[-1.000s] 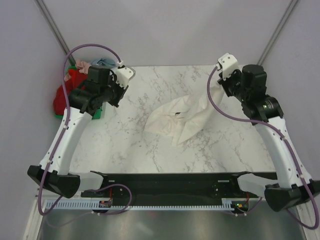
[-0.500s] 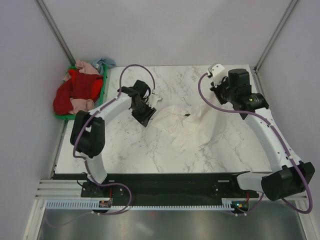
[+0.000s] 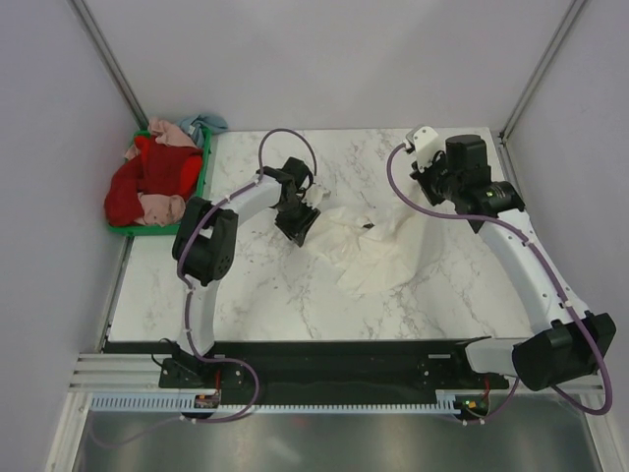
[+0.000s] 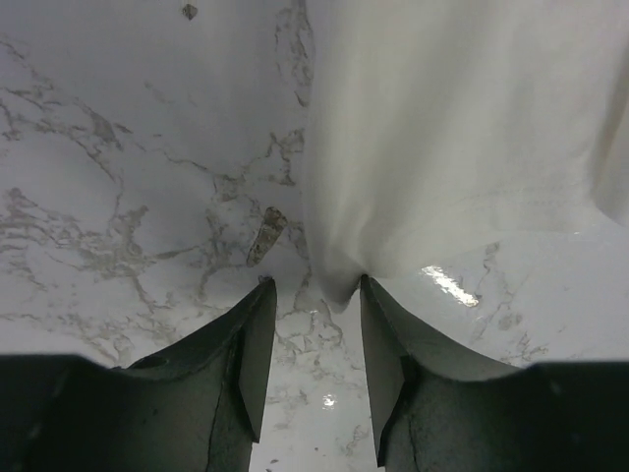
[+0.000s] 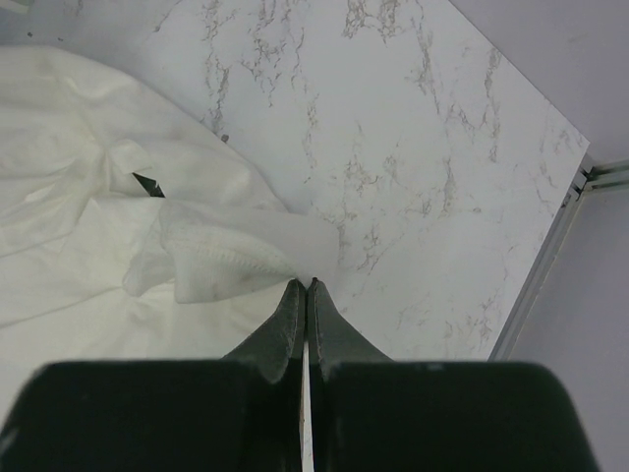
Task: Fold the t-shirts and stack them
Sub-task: Flatten the tshirt out
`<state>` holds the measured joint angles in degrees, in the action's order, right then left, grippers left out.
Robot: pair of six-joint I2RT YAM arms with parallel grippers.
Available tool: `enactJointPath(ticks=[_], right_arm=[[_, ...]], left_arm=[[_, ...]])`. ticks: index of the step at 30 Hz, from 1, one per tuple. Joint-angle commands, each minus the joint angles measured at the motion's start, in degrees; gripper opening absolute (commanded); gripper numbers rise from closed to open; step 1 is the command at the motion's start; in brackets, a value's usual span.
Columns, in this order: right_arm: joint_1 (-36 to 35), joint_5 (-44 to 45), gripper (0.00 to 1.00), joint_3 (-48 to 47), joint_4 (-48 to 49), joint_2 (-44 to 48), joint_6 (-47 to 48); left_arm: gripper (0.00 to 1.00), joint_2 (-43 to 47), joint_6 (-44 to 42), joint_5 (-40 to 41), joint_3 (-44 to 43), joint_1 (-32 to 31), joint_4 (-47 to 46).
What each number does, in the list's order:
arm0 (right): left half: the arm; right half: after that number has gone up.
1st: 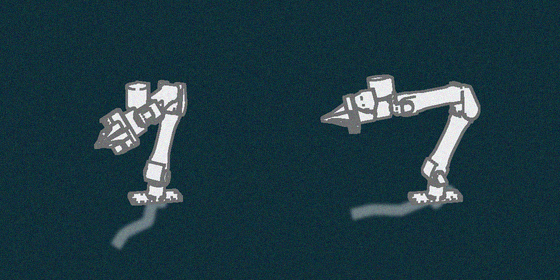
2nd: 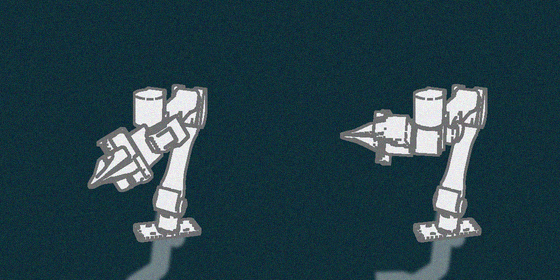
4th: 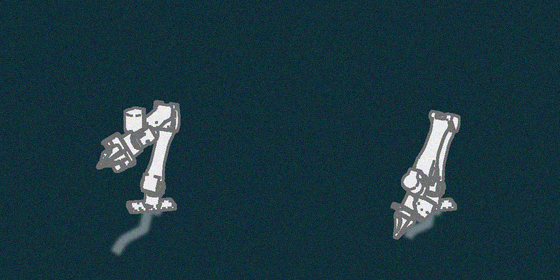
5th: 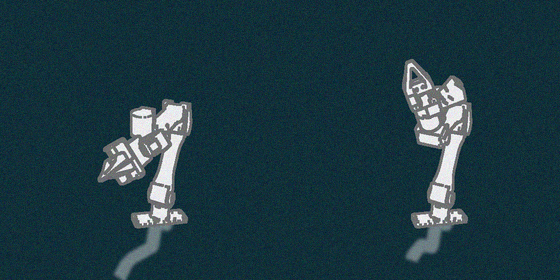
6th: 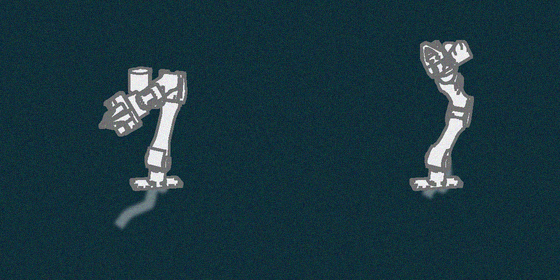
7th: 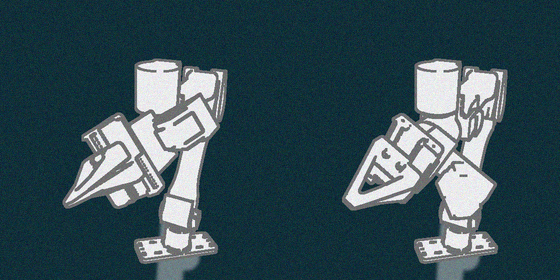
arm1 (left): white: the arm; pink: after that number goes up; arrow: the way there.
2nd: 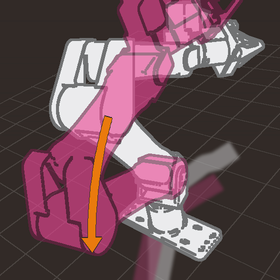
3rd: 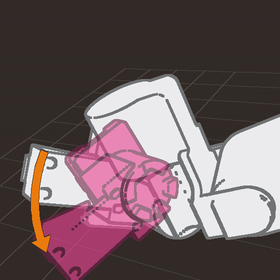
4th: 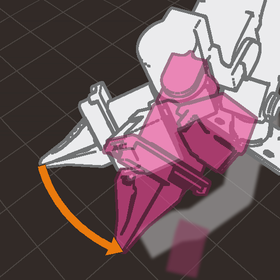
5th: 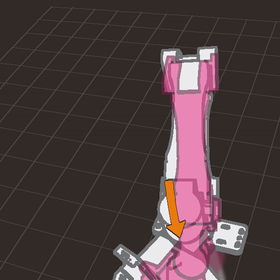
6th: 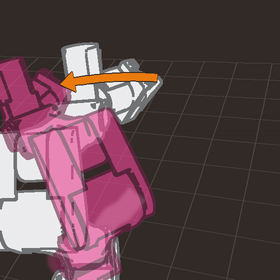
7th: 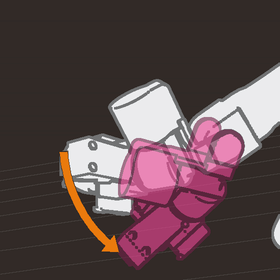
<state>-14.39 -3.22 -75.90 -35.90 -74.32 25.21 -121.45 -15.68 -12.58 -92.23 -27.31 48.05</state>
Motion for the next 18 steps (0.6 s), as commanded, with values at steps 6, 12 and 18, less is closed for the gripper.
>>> enactJointPath(ticks=[6, 12, 18], right_arm=[[0.07, -1.17, 0.00, -0.57, 2.59, -1.96, 0.19], [0.15, 1.02, 0.00, -2.23, 4.60, -3.37, 0.45], [1.38, 5.42, 0.00, -10.05, 9.26, -6.09, -4.55]], left_arm=[[0.12, -3.62, 1.45, -6.22, -6.91, -0.29, 1.43], [0.02, 6.20, 1.36, -8.17, -5.95, 0.85, 2.75], [0.02, 25.60, -1.54, -3.69, -5.51, 6.20, 3.45]])
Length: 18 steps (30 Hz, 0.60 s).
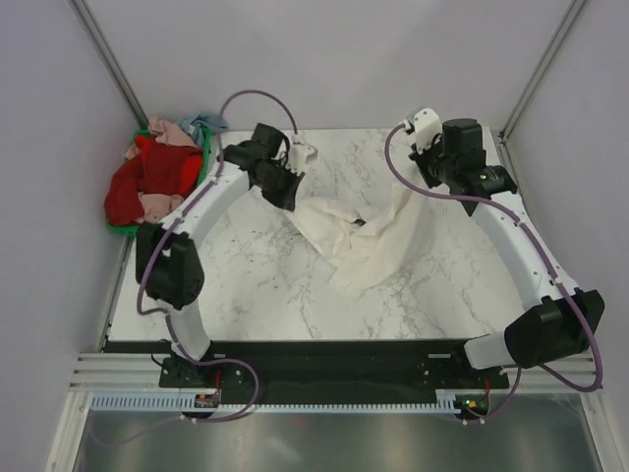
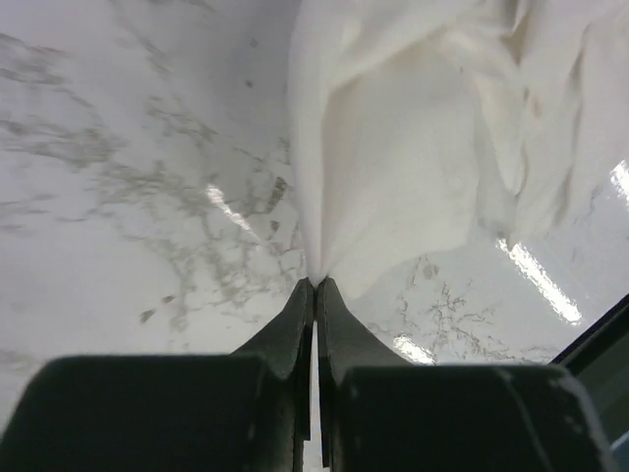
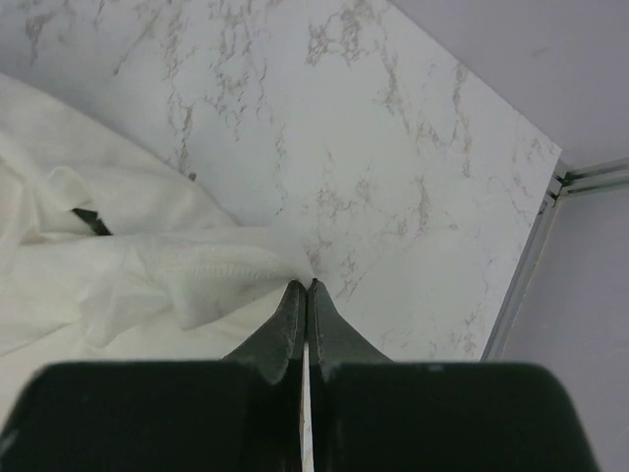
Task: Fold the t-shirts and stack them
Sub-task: Flatten the tshirt out
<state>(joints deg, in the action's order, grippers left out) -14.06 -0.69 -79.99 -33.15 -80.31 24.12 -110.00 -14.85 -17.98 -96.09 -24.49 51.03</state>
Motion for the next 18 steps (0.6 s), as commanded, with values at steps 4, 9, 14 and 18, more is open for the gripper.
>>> enactJointPath(ticks=[4, 9, 14, 18], right_arm=[[2.37, 3.59, 0.00, -6.50, 6.52, 0.15, -7.94], [2.46, 1.57, 0.00, 0.16, 3.89, 8.93, -10.31], [2.46, 1.65, 0.00, 7.54, -0.51, 17.10, -11.64], [2.55, 2.89, 0.00, 11.16, 0.97, 16.77, -10.50]], left_arm=[[0.02, 21.11, -5.27, 4.61, -1.47, 4.36, 1.18], [0.02, 28.77, -7.12, 6.81, 0.81, 4.36, 2.06], [0.02, 36.95, -10.11, 7.52, 5.47, 4.36, 1.36], [0.02, 33.80, -11.16, 9.36, 9.34, 4.62, -1.70]])
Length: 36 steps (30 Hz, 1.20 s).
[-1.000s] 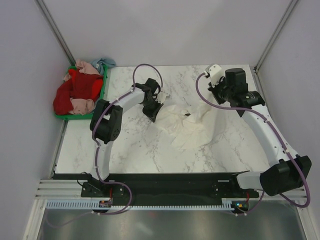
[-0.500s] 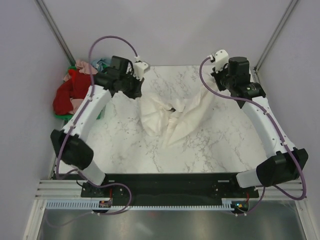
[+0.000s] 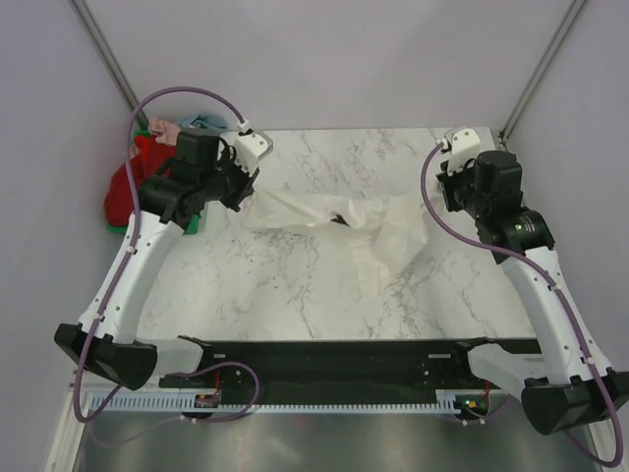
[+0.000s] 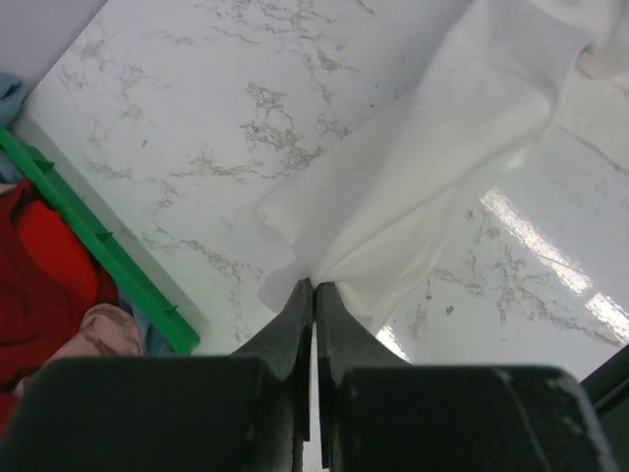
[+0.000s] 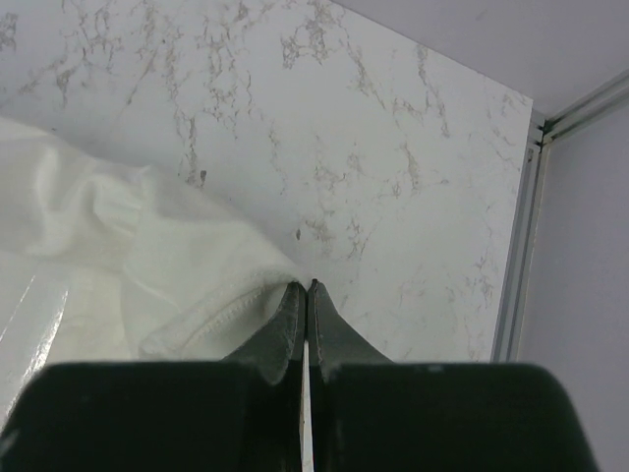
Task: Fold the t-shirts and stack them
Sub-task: Flatten the tshirt out
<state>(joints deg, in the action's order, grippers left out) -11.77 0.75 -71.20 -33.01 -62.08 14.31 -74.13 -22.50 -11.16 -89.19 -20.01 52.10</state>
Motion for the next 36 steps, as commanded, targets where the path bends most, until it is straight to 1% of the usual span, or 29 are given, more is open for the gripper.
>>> enactJointPath(ticks=[1, 4, 5, 6, 9, 10, 11, 12, 13, 14, 15, 16, 17, 18, 19, 20, 21, 22, 23, 24, 25, 26, 27, 28, 29, 31, 32, 35, 36], right_arm=[[0.52, 1.44, 0.00, 2.64, 1.46, -2.24, 0.10], [2.70, 0.74, 0.00, 3.08, 4.44, -6.98, 1.42], [3.33, 0.13, 0.00, 2.30, 5.76, -10.48, 1.69], [3.94, -0.14, 0.00, 1.68, 6.55, -12.43, 1.69], [6.67, -0.58, 0.00, -2.79, 8.75, -21.12, 1.17], [7.80, -0.67, 0.00, -4.55, 8.93, -23.41, 0.82], [8.42, -0.32, 0.00, -8.57, 8.85, -27.96, 0.38], [8.78, -0.23, 0.00, -10.78, 8.67, -30.27, 0.29], [9.56, 0.21, 0.10, -13.07, 8.06, -32.29, 0.37], [9.83, 0.73, 0.25, -17.09, 6.92, -35.09, 0.55], [10.01, 1.00, 0.50, -18.61, 6.22, -35.82, 1.33], [10.19, 1.18, 0.57, -19.67, 5.69, -35.48, 2.21], [10.27, 0.74, 0.61, -19.42, 5.42, -34.43, 3.18], [10.19, 0.22, 0.65, -18.29, 5.59, -33.03, 6.32], [10.19, -0.66, 0.66, -16.62, 5.59, -31.10, 8.18], [10.19, -5.10, 0.67, -11.91, 5.85, -26.64, 10.20], [10.19, -8.02, 0.67, -9.16, 5.86, -24.16, 13.09], [10.19, -10.57, 0.67, -6.17, 5.86, -18.92, 18.51], [9.93, -13.12, 0.67, -0.14, 5.07, -16.51, 22.13], [9.40, -16.80, 0.67, 2.62, 4.11, -14.31, 25.65], [6.53, -17.01, 0.67, 5.08, 3.14, -11.16, 32.38], [4.76, -16.67, 0.66, 9.46, 1.74, -9.91, 35.41], [2.91, -16.23, 0.64, 11.50, 1.03, -8.77, 38.31], [-0.85, -15.87, 0.63, 13.52, 0.85, -6.84, 41.73], [-2.63, -15.44, 0.62, 17.28, 2.15, -5.95, 45.95], [-7.10, -15.17, 0.60, 20.29, 3.83, -4.89, 48.96], [-8.26, -15.34, 0.60, 20.75, 4.71, -5.06, 50.89], [-11.95, -15.70, 0.57, 20.84, 5.24, -7.52, 51.79], [-12.74, -15.70, 0.54, 20.84, 5.24, -8.31, 51.70]], left_arm=[[0.02, -3.55, -4.65, 3.50, 3.31, 0.23, -3.83], [0.02, -10.75, -6.84, 2.99, 3.85, 0.59, -8.31], [0.02, -12.86, -7.03, 2.90, 3.32, 0.67, -9.63], [0.02, -18.45, -7.12, 2.90, 2.54, 0.76, -10.86], [0.02, -28.67, -6.24, 4.21, -6.93, 0.94, -11.67], [0.02, -35.14, -4.67, 6.56, -13.40, 1.11, -11.41], [0.03, -37.90, -3.70, 7.63, -17.04, 1.72, -11.05], [0.05, -40.37, -2.73, 8.69, -20.64, 1.99, -10.27], [0.09, -44.31, -0.11, 10.35, -27.46, 2.25, -9.56], [0.23, -45.39, 1.57, 10.89, -30.32, 2.69, -7.82], [0.30, -45.84, 3.06, 10.98, -32.17, 3.22, -7.36], [0.45, -44.80, 6.04, 12.46, -32.97, 3.48, -7.19], [0.51, -43.40, 7.28, 12.65, -32.11, 3.49, -7.27], [0.55, -41.90, 8.51, 12.30, -30.62, 3.40, -7.18], [0.57, -40.32, 8.96, 11.43, -26.26, 3.31, -7.18], [0.61, -36.39, 9.05, 9.77, -23.52, 3.22, -7.18], [0.62, -34.61, 9.14, 9.06, -20.62, 3.14, -7.18], [0.62, -32.68, 9.06, 8.27, -15.19, 3.22, -7.18], [0.63, -29.79, 8.62, 7.82, -12.44, 3.22, -7.18], [0.63, -28.28, 7.31, 7.30, -9.80, 3.22, -7.18], [0.62, -27.13, 6.86, 6.77, -5.25, 3.31, -7.27], [0.62, -25.99, 6.51, 6.50, -3.03, 3.40, -7.27], [0.62, -23.98, 6.24, 6.24, -1.10, 3.49, -7.18], [0.61, -23.18, 6.24, 5.98, 2.14, 3.57, -7.27], [0.59, -22.47, 6.15, 5.97, 3.65, 3.66, -7.27], [0.56, -20.62, 6.07, 5.80, 6.81, 3.66, -7.19], [0.56, -20.18, 5.98, 5.80, 7.62, 3.75, -7.27], [0.54, -18.78, 5.54, 5.53, 9.38, 3.75, -7.27], [0.53, -18.60, 5.19, 5.27, 9.82, 3.84, -7.18]])
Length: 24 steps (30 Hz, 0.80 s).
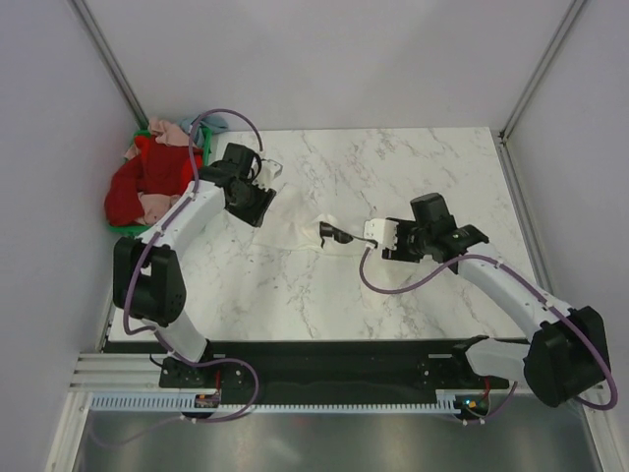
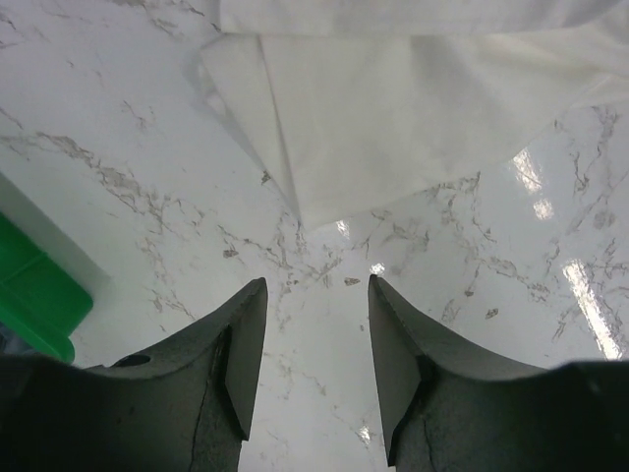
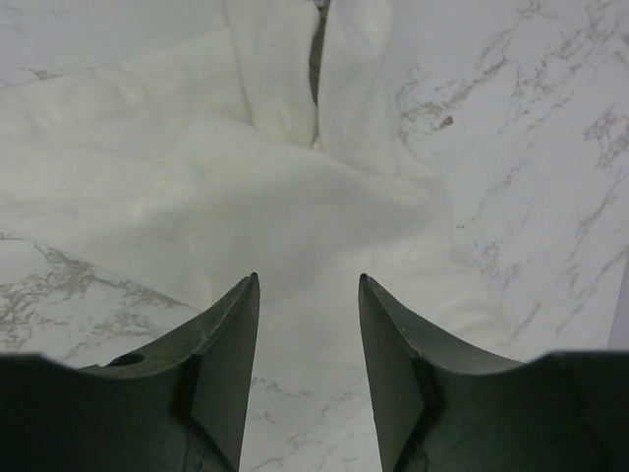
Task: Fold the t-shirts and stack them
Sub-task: Flatten the tshirt out
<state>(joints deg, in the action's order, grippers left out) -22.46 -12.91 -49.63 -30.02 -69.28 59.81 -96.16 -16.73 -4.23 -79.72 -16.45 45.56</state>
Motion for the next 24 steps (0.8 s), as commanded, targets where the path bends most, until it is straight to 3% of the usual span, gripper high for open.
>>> enactJointPath(ticks=[1, 15, 24], right_arm=[[-3.46, -2.03, 0.52, -0.91, 2.07, -2.69, 6.28], [-6.99, -1.68, 0.46, -0.30, -3.20, -10.00, 5.23], [-7.60, -0.98, 0.48, 0.67, -3.20, -12.81, 3.74]], left_arm=[[0.52, 3.78, -0.50, -1.75, 0.44, 0.28, -0.65], [0.51, 5.28, -1.37, -2.89, 1.94, 0.28, 0.49], [0.51, 4.67, -1.90, -2.19, 1.76, 0.28, 0.58]])
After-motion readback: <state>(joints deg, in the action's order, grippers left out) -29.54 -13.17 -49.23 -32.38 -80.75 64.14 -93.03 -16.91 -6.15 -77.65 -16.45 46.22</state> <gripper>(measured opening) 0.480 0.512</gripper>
